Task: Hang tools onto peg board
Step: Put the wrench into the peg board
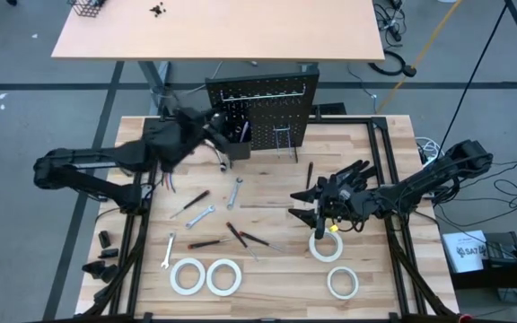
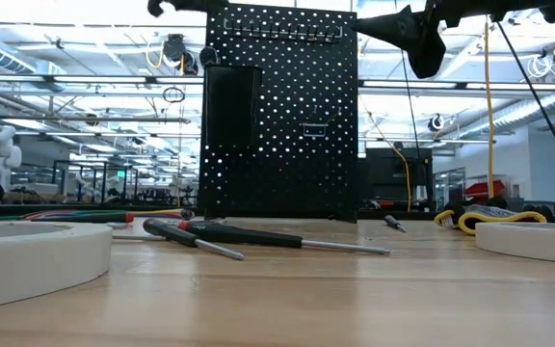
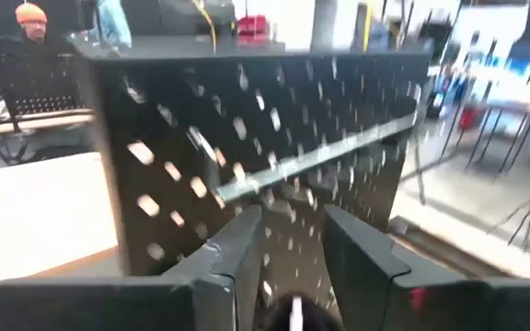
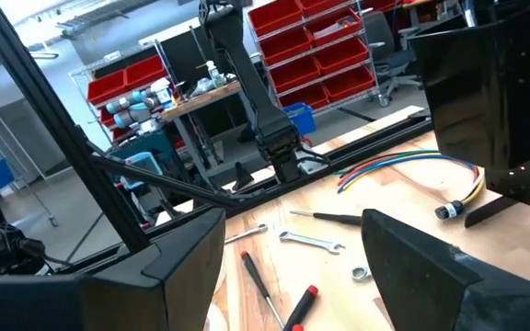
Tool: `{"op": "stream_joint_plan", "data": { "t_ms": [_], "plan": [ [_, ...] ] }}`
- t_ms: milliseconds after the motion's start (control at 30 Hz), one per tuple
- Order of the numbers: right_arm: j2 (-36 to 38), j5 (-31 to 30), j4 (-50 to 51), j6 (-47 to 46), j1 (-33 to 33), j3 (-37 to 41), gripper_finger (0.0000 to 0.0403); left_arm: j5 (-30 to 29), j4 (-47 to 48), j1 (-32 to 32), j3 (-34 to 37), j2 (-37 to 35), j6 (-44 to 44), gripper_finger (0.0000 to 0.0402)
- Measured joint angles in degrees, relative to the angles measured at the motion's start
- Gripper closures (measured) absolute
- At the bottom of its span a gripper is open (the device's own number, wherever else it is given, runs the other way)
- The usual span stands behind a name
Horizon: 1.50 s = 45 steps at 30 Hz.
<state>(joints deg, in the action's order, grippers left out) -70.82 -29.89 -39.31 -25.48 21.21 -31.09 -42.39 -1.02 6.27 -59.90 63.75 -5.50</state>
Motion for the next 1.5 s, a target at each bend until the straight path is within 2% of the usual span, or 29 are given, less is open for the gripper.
{"op": "stream_joint_plan", "data": {
  "t_ms": [67,167,300,400,467,567,700,800,900,1000,1133,1367,1500],
  "plan": [
    [0.00,0.24,0.01,-0.76,0.00,0.00,0.0154,3.99,0.74,-0.43,-0.01,-2.65,0.32,0.0284],
    [0.02,2.32,0.02,-0.49,-0.13,0.00,0.0154,16.26,5.43,-1.22,-0.03,-6.75,0.00,0.0284],
    [-1.16,6.34,0.09,1.57,-0.61,-0.02,0.0154,31.41,18.03,-3.16,0.54,-9.58,-4.93,0.0283],
    [-3.29,6.30,0.00,2.01,-0.90,-0.02,0.0154,36.47,24.76,-6.45,4.07,-9.90,-9.31,0.0283],
    [-5.40,6.29,0.01,1.68,-1.05,-0.02,0.0154,37.83,24.39,-9.43,8.10,-9.91,-11.94,0.0283],
    [-8.89,6.29,0.14,0.09,-1.33,-0.46,0.0154,37.60,20.96,-13.40,15.09,-9.86,-15.63,0.0283],
    [-14.01,6.27,0.13,-0.63,-1.33,-3.03,0.0154,32.34,11.51,-17.10,25.34,-9.81,-20.93,0.0283],
    [-18.29,6.27,0.13,0.68,-1.68,-6.36,0.0154,27.99,4.05,-18.45,31.38,-8.78,-22.55,0.0283],
    [-22.44,5.62,0.52,2.35,-2.14,-9.83,0.0154,26.35,0.15,-18.57,35.25,-6.14,-22.49,0.0283],
    [-25.44,5.67,0.73,2.27,-2.91,-12.80,0.0154,24.22,-1.09,-18.51,36.73,-2.60,-22.56,0.0283],
    [-27.46,5.68,0.75,2.35,-4.03,-15.57,0.0154,16.93,-2.63,-17.16,36.76,3.14,-26.27,0.0283],
    [-27.92,5.75,1.99,1.64,-5.59,-16.41,0.0154,17.21,-8.78,-14.07,36.65,13.29,-45.71,0.0283],
    [-27.92,5.95,2.39,-0.24,-5.79,-16.41,0.0154,17.86,-9.78,-13.78,34.86,18.24,-46.57,0.0283]
  ]
}}
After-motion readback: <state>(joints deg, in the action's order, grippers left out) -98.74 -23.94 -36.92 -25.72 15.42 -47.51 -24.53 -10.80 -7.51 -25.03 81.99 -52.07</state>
